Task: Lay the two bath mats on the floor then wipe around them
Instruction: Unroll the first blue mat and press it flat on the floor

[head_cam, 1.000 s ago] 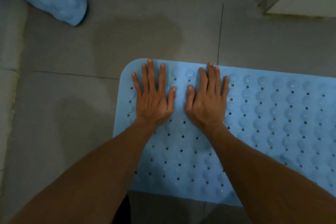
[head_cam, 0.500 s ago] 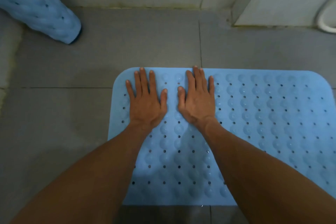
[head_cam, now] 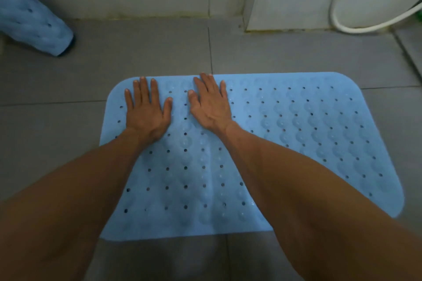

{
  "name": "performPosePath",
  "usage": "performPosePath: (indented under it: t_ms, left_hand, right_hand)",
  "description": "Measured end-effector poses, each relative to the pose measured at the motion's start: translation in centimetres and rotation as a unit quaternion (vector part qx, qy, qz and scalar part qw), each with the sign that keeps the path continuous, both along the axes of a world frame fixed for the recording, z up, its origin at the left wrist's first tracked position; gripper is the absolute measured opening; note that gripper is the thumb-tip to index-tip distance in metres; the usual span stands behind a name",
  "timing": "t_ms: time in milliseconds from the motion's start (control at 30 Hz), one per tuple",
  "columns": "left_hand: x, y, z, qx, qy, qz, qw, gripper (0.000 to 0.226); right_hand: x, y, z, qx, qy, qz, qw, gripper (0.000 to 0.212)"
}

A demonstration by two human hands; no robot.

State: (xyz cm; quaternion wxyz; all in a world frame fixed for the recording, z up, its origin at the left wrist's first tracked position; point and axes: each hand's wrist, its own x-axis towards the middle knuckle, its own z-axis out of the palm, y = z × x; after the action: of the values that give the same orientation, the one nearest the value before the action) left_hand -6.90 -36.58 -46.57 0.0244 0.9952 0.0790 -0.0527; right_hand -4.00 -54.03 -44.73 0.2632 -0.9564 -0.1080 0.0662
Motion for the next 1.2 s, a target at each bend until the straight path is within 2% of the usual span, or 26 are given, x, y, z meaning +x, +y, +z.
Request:
performPosePath:
  t_ms: [100, 233, 333, 467, 533, 700, 867, 1200]
  left_hand:
    - [0.4, -1.5, 1.4, 0.060, 0.014, -0.006, 0.998, 0.074]
    - [1.1, -9.4, 3.2, 0.011, -0.033, -0.017, 0.999, 0.070]
    - [2.0, -17.9, 3.2, -0.040, -0.063, -0.045, 0.996, 0.069]
    - [3.9, -27.2, 2.2, -0.083, -0.088, -0.072, 0.990, 0.068]
    - [4.5, -29.7, 1.6, -0.091, -0.084, -0.080, 0.989, 0.068]
    - [5.0, -30.3, 0.1, -0.077, -0.079, -0.071, 0.991, 0.071]
    - [5.3, -30.2, 0.4, -0.100, -0.066, -0.083, 0.989, 0.075]
    - [5.4, -30.3, 0.5, -0.094, -0.041, -0.078, 0.992, 0.075]
  right_hand:
    - [-0.3, -3.3, 1.2, 0.071, -0.002, 0.023, 0.997, 0.050]
    - [-1.0, -11.2, 1.3, -0.005, -0.086, 0.015, 0.996, 0.055]
    - [-0.1, -18.7, 0.4, -0.057, -0.150, -0.029, 0.987, 0.058]
    - [1.4, -26.7, -0.6, -0.111, -0.170, -0.093, 0.975, 0.054]
    - [1.9, -28.9, -0.7, -0.128, -0.154, -0.087, 0.976, 0.052]
    - [3.1, -29.6, -1.5, -0.159, -0.130, 0.020, 0.978, 0.056]
    - [4.1, -29.0, -1.0, -0.133, -0.056, -0.066, 0.987, 0.064]
    - [3.7, -28.2, -0.6, -0.159, -0.101, -0.110, 0.976, 0.058]
